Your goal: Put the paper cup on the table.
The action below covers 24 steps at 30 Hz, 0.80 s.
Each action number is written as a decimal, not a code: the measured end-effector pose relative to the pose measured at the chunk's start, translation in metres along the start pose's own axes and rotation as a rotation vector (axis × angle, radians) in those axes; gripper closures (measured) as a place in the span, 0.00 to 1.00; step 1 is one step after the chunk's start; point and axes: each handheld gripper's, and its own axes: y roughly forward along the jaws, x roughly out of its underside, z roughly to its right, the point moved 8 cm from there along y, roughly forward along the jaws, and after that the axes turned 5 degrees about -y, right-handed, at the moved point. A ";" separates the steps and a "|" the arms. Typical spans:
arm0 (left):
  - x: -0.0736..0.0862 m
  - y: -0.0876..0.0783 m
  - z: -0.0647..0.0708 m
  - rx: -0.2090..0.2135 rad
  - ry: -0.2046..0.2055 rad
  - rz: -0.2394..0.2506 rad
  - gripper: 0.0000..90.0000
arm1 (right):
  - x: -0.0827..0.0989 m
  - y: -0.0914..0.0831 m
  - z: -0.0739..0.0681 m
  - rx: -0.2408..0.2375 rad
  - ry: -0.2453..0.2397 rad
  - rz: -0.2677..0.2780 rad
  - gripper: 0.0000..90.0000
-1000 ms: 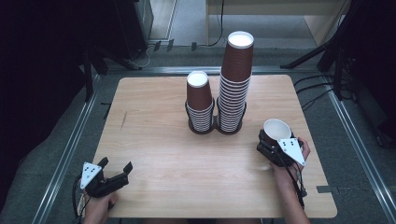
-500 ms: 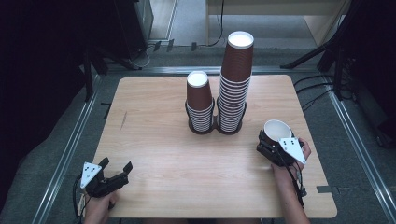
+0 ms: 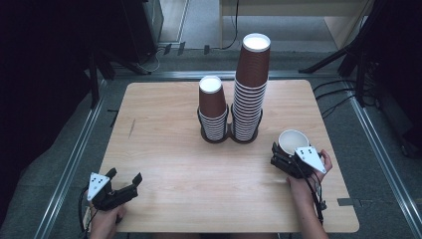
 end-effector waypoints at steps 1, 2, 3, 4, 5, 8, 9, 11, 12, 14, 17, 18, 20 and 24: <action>0.000 0.000 0.000 -0.001 0.000 -0.001 0.02 | 0.001 -0.001 0.001 -0.005 0.017 -0.013 0.00; 0.000 0.000 0.000 -0.002 0.002 -0.001 0.02 | 0.002 -0.002 0.002 -0.005 0.024 -0.018 0.00; 0.000 0.000 0.000 -0.002 0.002 -0.001 0.02 | 0.002 -0.003 0.002 -0.007 0.026 -0.020 0.00; 0.000 0.000 0.000 -0.002 0.002 -0.002 0.02 | 0.003 -0.004 0.003 -0.007 0.026 -0.024 0.00; 0.000 0.000 0.000 -0.002 0.002 -0.003 0.02 | 0.004 -0.005 0.004 -0.009 0.024 -0.025 0.00; 0.000 0.000 0.000 -0.001 0.001 -0.002 0.02 | 0.004 -0.010 0.006 -0.012 0.018 -0.027 0.00; 0.000 0.001 0.000 -0.001 0.000 -0.002 0.02 | 0.005 -0.012 0.007 -0.013 0.013 -0.028 0.00; 0.000 0.001 0.000 -0.002 -0.002 -0.003 0.02 | 0.006 -0.015 0.009 -0.011 0.016 -0.032 0.00; 0.000 0.001 0.000 -0.003 -0.002 -0.002 0.02 | 0.007 -0.017 0.010 -0.012 0.020 -0.035 0.00; 0.000 0.001 0.000 -0.004 0.000 -0.001 0.02 | 0.009 -0.021 0.012 -0.015 0.018 -0.037 0.00; 0.000 0.001 0.000 -0.004 0.000 -0.002 0.02 | 0.012 -0.026 0.013 -0.021 0.019 -0.038 0.00; 0.000 0.001 0.000 -0.004 0.000 -0.002 0.02 | 0.013 -0.028 0.014 -0.021 0.021 -0.039 0.00; 0.000 0.001 0.001 -0.004 0.001 -0.003 0.02 | 0.014 -0.031 0.017 -0.021 0.030 -0.037 0.00; 0.000 0.001 0.001 -0.004 0.008 -0.003 0.02 | 0.016 -0.038 0.022 -0.020 0.030 -0.040 0.00</action>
